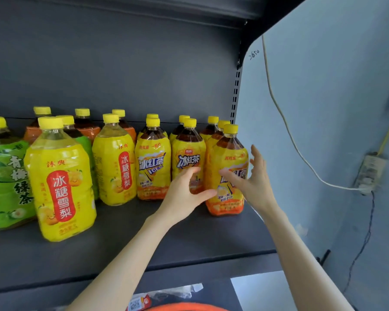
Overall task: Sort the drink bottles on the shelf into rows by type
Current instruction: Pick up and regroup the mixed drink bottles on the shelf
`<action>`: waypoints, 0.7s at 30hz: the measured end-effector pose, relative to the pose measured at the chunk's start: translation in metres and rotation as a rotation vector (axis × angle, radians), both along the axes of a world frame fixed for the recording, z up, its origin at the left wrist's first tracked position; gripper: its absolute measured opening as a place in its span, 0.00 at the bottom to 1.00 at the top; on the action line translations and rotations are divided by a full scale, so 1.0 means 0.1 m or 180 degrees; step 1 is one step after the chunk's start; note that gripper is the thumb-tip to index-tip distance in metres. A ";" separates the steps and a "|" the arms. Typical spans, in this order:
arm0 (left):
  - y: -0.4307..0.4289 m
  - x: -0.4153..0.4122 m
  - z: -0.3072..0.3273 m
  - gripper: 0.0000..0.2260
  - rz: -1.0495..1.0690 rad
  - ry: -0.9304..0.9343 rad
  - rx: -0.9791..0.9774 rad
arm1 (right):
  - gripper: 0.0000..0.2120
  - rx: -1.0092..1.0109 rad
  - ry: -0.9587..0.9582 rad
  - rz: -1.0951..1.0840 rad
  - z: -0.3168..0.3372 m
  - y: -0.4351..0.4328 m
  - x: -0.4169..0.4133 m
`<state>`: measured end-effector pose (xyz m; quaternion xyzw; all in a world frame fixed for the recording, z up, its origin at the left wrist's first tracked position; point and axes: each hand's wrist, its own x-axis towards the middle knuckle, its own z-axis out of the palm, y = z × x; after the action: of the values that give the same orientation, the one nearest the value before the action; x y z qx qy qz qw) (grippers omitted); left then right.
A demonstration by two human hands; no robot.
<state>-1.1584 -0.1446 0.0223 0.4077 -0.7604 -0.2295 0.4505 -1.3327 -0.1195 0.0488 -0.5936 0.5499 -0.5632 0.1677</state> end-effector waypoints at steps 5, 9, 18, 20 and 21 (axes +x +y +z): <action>-0.09 -0.20 -0.11 0.37 -0.0477 0.0068 0.0639 | 0.33 0.0671 -0.0708 0.1312 0.07 -0.23 -0.25; -0.10 -0.27 -0.16 0.37 -0.0391 -0.0061 0.0478 | 0.30 0.0627 -0.0876 0.1546 0.00 -0.32 -0.29; -0.12 -0.29 -0.20 0.39 0.0097 -0.0384 0.0079 | 0.24 0.0518 -0.0885 0.1547 -0.10 -0.36 -0.32; -0.13 -0.28 -0.22 0.39 0.0082 -0.0332 0.0074 | 0.26 0.0543 -0.0877 0.1523 -0.11 -0.37 -0.32; -0.15 -0.27 -0.23 0.39 0.0062 -0.0310 0.0073 | 0.27 0.0537 -0.0892 0.1508 -0.12 -0.37 -0.32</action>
<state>-1.1858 -0.1592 -0.0005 0.4309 -0.7747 -0.2137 0.4106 -1.3647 -0.1570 0.0370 -0.6058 0.4123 -0.5371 0.4177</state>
